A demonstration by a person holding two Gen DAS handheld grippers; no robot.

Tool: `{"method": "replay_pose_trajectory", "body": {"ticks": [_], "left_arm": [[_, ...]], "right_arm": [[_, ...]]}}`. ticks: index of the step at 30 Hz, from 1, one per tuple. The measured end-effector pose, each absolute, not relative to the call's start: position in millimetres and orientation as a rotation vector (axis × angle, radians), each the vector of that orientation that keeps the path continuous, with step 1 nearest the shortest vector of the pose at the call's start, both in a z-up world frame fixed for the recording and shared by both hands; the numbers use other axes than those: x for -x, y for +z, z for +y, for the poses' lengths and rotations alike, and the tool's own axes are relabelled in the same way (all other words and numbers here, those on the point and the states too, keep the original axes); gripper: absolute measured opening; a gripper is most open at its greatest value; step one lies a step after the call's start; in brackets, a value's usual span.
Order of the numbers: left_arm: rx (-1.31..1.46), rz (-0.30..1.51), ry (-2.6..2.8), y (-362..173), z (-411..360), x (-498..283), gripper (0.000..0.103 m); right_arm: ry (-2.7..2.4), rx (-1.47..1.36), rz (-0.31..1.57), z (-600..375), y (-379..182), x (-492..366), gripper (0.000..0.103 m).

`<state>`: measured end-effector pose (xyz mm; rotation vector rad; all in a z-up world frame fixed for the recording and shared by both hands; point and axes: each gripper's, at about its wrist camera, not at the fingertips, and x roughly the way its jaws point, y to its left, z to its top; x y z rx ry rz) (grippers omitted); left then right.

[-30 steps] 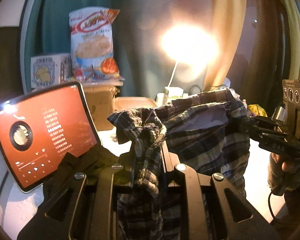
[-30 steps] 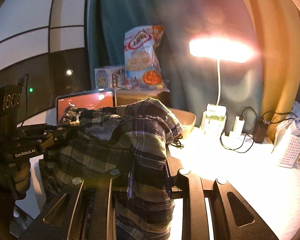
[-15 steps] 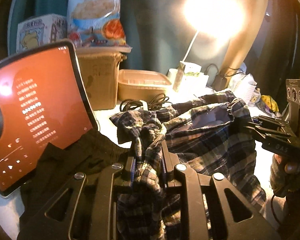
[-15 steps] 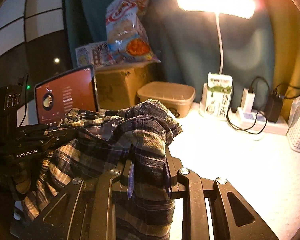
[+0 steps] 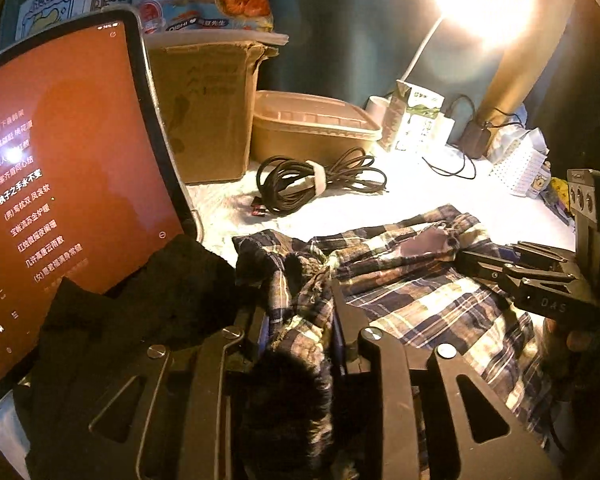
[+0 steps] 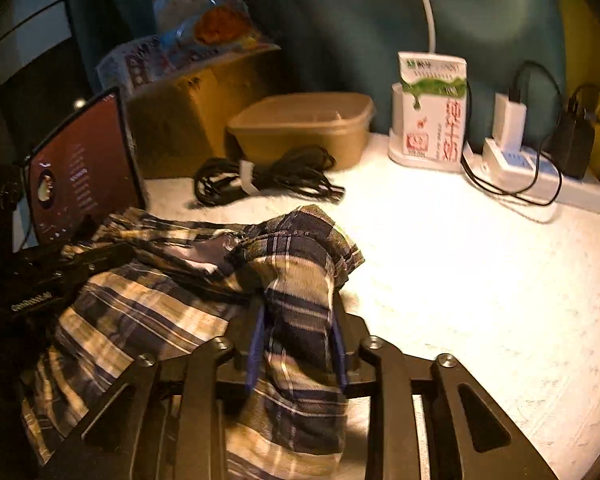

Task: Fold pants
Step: 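Carry the lifted plaid pants with both grippers toward the tablet and lower them, then open both grippers and release the plaid pants onto the table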

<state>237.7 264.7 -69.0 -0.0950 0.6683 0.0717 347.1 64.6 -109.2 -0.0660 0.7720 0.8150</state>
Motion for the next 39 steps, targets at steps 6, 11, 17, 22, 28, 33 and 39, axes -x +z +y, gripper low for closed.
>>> {"method": "replay_pose_trajectory", "body": {"ticks": [6,11,17,22,28,33,39], "left_arm": [[0.082,0.672,0.094,-65.1,266.2,-235.2,0.034],[0.074,0.658,0.128,-58.0,267.1,-224.7,0.034],[0.097,0.605,0.152,-39.8,265.8,-206.7,0.034],[0.081,0.537,0.085,-22.1,243.7,-187.5,0.034],[0.027,0.63,-0.024,-41.3,205.6,-197.9,0.034],[0.04,0.722,-0.002,-68.2,207.1,-215.1,0.034],[0.023,0.741,-0.008,-75.7,207.2,-220.1,0.034]], "right_arm": [[0.737,0.023,0.808,52.2,-118.0,-364.1,0.059],[0.681,0.037,0.798,46.4,-117.2,-362.8,0.059],[0.623,0.024,0.782,27.9,-109.7,-355.4,0.06],[0.619,0.012,0.755,16.7,-101.4,-340.2,0.06],[0.655,0.033,0.753,14.3,-101.3,-321.7,0.06],[0.674,0.036,0.771,14.5,-106.3,-317.1,0.06],[0.731,0.071,0.8,24.9,-114.4,-313.2,0.06]]}}
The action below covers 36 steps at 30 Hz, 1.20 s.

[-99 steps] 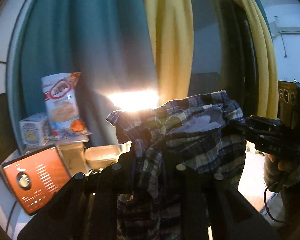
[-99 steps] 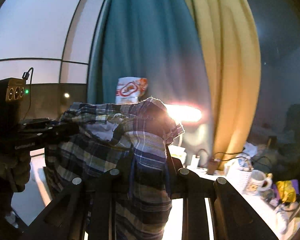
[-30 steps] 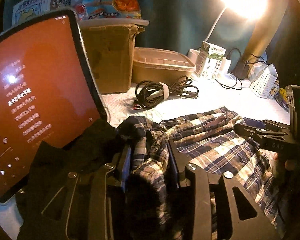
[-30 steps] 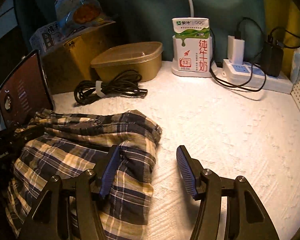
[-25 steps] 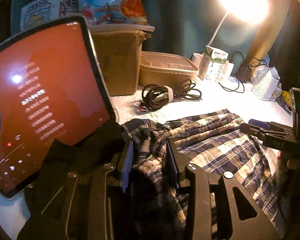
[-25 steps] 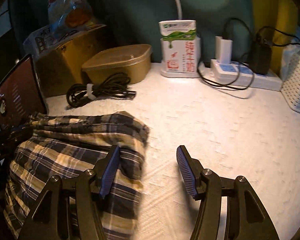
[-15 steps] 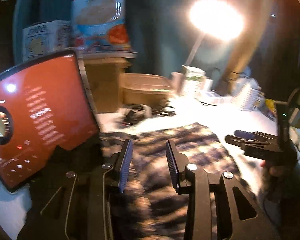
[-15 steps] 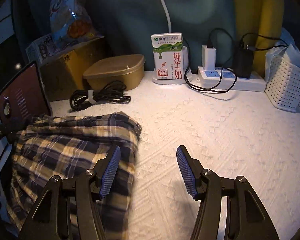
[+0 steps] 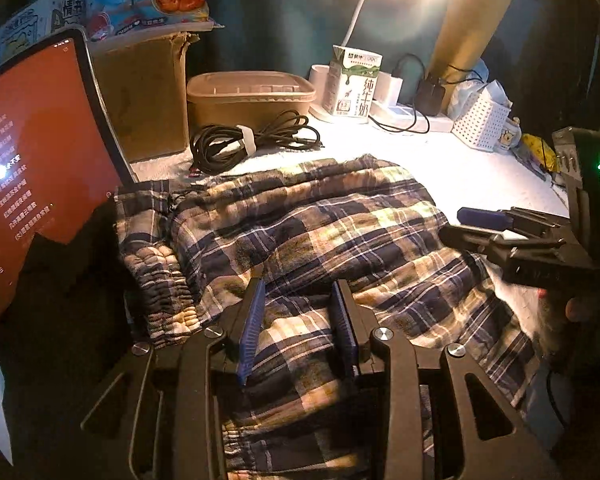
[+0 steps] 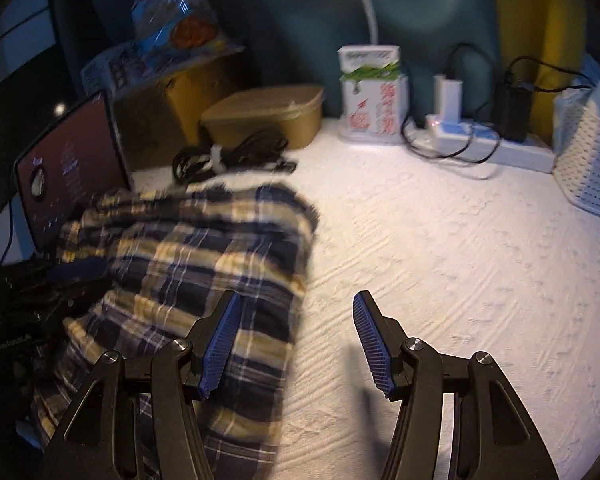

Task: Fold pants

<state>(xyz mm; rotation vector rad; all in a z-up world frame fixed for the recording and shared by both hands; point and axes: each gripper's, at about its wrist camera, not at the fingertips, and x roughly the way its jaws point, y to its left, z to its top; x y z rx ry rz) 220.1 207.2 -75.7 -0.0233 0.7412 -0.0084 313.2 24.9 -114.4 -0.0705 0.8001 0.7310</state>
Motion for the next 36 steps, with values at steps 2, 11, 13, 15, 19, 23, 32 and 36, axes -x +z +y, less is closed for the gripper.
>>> {"method": "replay_pose_trajectory", "body": {"ticks": [2,11,13,15,19,23,32,36], "left_arm": [[0.023,0.744,-0.013,-76.8,208.7,-219.0,0.034],[0.035,0.719,0.03,-69.8,212.5,-205.5,0.034],[0.024,0.712,0.049,-67.9,210.3,-200.7,0.034],[0.02,0.704,0.059,-66.0,209.4,-196.0,0.034],[0.027,0.683,0.072,-61.3,204.7,-182.5,0.034],[0.032,0.655,0.071,-59.0,194.2,-169.8,0.047],[0.034,0.628,0.063,-63.4,156.1,-147.7,0.056],[0.031,0.613,0.051,-62.9,135.3,-136.8,0.057]], "right_arm": [[0.734,0.092,0.827,30.5,-123.0,-313.9,0.06],[0.72,0.098,0.84,21.8,-128.1,-312.5,0.061],[0.709,0.099,0.837,17.8,-127.8,-310.2,0.061],[0.7,0.098,0.834,12.8,-126.4,-305.8,0.061],[0.682,0.094,0.824,2.7,-122.9,-295.2,0.061],[0.665,0.093,0.815,-8.8,-120.9,-278.5,0.061],[0.637,0.072,0.796,-40.0,-117.5,-245.1,0.061],[0.624,0.057,0.78,-58.7,-116.2,-228.3,0.061]]}}
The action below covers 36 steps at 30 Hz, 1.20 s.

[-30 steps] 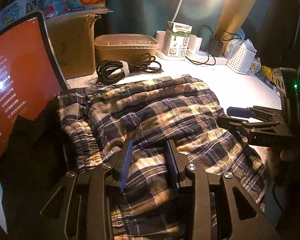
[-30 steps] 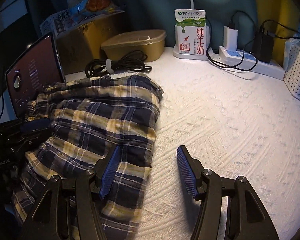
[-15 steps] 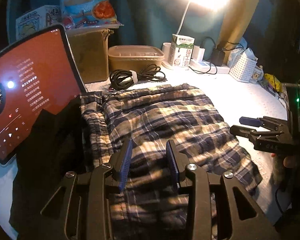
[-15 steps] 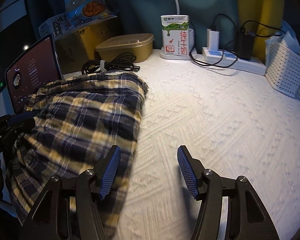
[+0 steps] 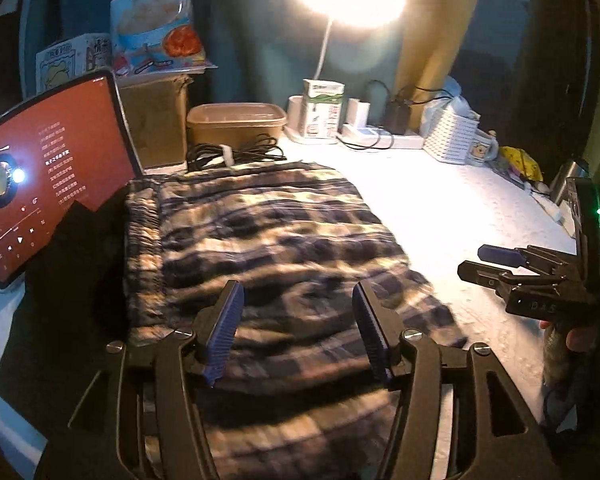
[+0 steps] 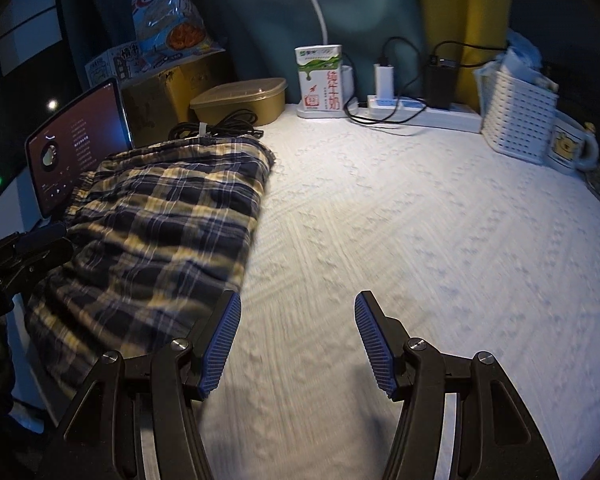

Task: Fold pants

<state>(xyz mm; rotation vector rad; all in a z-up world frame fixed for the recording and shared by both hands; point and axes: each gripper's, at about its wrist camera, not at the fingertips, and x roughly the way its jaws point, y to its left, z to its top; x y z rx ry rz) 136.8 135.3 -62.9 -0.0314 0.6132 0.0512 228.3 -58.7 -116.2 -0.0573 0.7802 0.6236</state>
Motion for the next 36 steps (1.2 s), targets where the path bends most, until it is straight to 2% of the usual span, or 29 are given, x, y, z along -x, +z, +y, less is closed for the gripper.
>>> {"method": "replay_pose_trajectory", "body": {"ticks": [14,21,27,32,34,36], "left_arm": [[-0.002,0.556,0.013,-56.1,61.3,-107.3,0.069],[-0.049,0.466,-0.004,-35.9,29.5,-90.1,0.08],[-0.122,0.414,0.002,-21.3,7.2,-76.4,0.08],[-0.111,0.329,-0.017,-2.8,2.9,-53.2,0.081],[-0.106,0.296,-0.018,3.8,2.3,-43.9,0.084],[-0.107,0.272,-0.019,8.8,1.6,-36.7,0.098]], "right_arm": [[0.543,-0.011,0.678,-144.2,-99.4,-174.9,0.062],[0.48,-0.036,0.602,-186.4,-81.3,-148.0,0.062],[0.43,-0.028,0.517,-213.7,-53.1,-121.6,0.062],[0.395,-0.013,0.433,-226.4,-23.1,-98.4,0.068],[0.389,-0.008,0.409,-228.7,-13.9,-90.6,0.068],[0.383,-0.001,0.383,-229.4,-4.0,-81.1,0.07]]}}
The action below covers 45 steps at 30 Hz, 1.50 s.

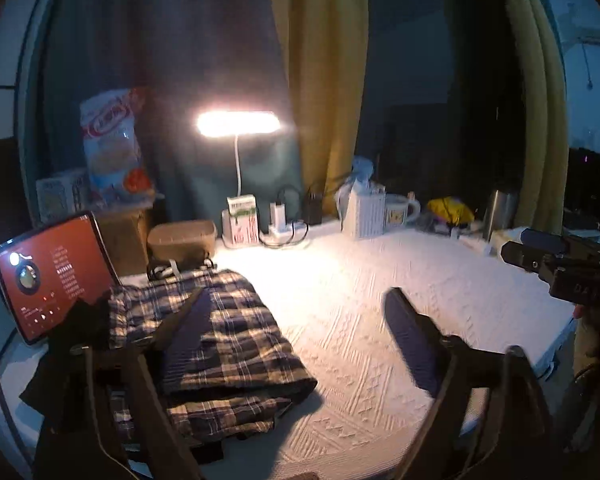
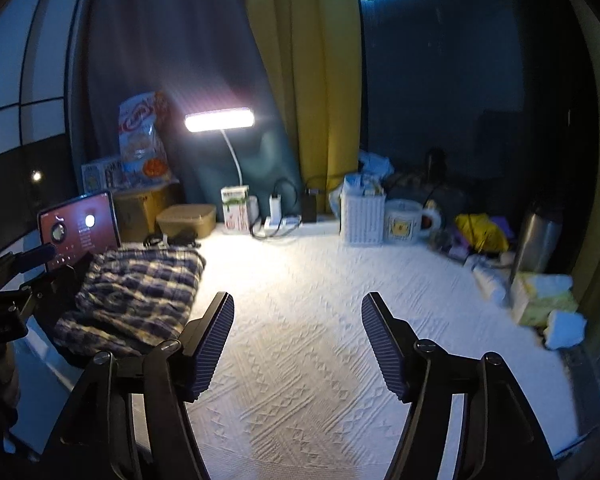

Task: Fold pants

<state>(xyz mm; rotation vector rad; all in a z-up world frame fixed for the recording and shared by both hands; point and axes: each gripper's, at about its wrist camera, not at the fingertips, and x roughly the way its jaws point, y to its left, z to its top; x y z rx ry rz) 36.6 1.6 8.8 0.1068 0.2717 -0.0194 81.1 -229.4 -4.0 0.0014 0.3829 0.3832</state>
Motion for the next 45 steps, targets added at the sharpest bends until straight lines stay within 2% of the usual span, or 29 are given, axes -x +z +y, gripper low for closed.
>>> {"method": "replay_pose_trajectory", "body": {"ticks": [2,8,13,22,45], "left_arm": [[-0.114,0.238,-0.019,14.3,1.0,-27.9,0.101],[-0.135,0.172,0.01,26.6,4.4,-10.6,0.101],[-0.117,0.128,0.045,32.0,14.4,0.6,0.101],[-0.097,0.063,0.097,35.2,27.1,15.9,0.102],[-0.072,0.066,0.09,31.9,31.5,15.9,0.102]], "right_arm": [[0.379,0.006,0.362,-229.6,3.7,-72.8,0.073],[0.377,0.028,0.315,-226.4,22.6,-54.2,0.079],[0.373,0.042,0.283,-219.3,33.1,-41.3,0.09],[0.336,0.032,0.249,-216.9,42.8,-27.0,0.095],[0.325,0.03,0.278,-205.1,33.7,-31.1,0.098]]}}
